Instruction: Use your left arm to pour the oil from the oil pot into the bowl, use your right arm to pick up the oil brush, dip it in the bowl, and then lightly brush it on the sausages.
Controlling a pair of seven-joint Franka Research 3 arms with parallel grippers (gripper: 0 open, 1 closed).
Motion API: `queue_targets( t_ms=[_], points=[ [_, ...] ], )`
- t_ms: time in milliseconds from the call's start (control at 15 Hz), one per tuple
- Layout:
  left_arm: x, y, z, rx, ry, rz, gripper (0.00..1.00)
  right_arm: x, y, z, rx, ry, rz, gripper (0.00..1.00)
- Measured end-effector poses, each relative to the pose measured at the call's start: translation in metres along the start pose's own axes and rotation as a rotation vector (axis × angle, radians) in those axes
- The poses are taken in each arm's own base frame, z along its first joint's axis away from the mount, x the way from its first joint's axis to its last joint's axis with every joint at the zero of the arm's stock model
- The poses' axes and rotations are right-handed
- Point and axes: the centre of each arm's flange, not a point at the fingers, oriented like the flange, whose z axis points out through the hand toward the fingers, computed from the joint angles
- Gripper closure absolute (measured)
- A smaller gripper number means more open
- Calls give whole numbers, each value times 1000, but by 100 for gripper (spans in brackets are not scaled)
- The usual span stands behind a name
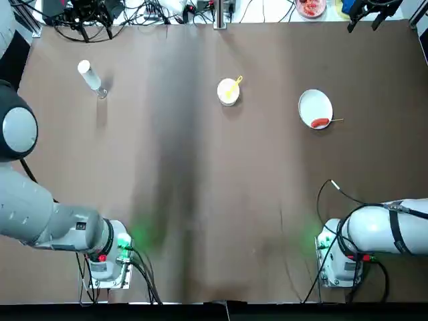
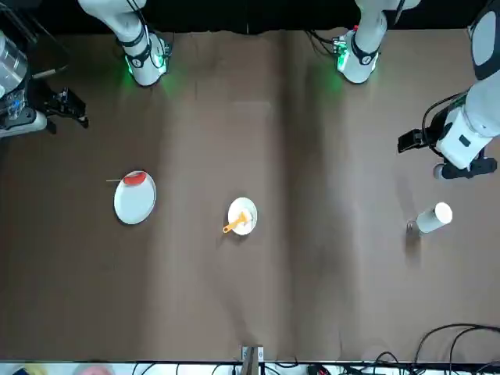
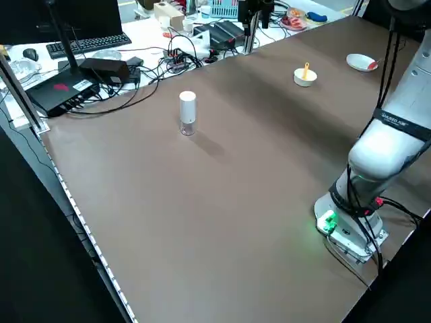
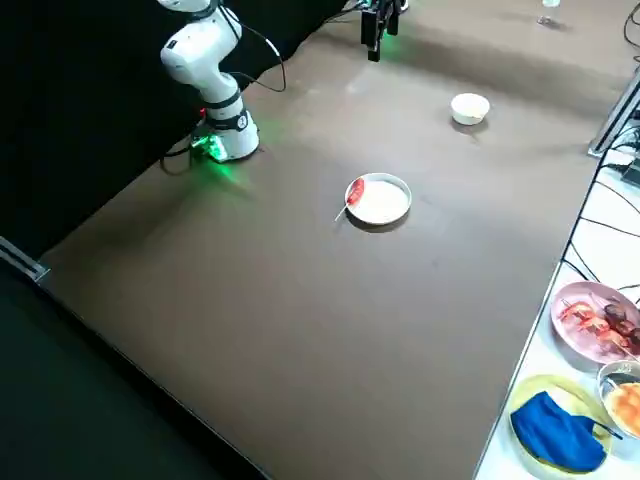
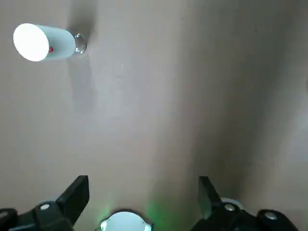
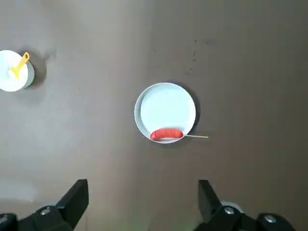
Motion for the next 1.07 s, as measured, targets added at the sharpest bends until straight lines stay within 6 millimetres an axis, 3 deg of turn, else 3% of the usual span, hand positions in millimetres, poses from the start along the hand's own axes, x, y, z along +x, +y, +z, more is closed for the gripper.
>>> queue_targets(
  t_ms=[400,667,933,1000,1067],
  points=[
    [16,-32,-1,-17,36,3,0,0,0,0,0,3,-1,0],
    [17,-37,-2,-14,41,292,0,1,-14,1,-1,-1,-33,0],
    [19,-81,-4,-43,45,537,0,3,-21,5,-1,-7,-48,0],
    [21,-101,-4,-140,75,565,0,3,-21,6,-1,-8,-47,0],
    [22,-109,-4,-171,88,592,0,3,-21,6,-1,-8,-48,0]
  ],
)
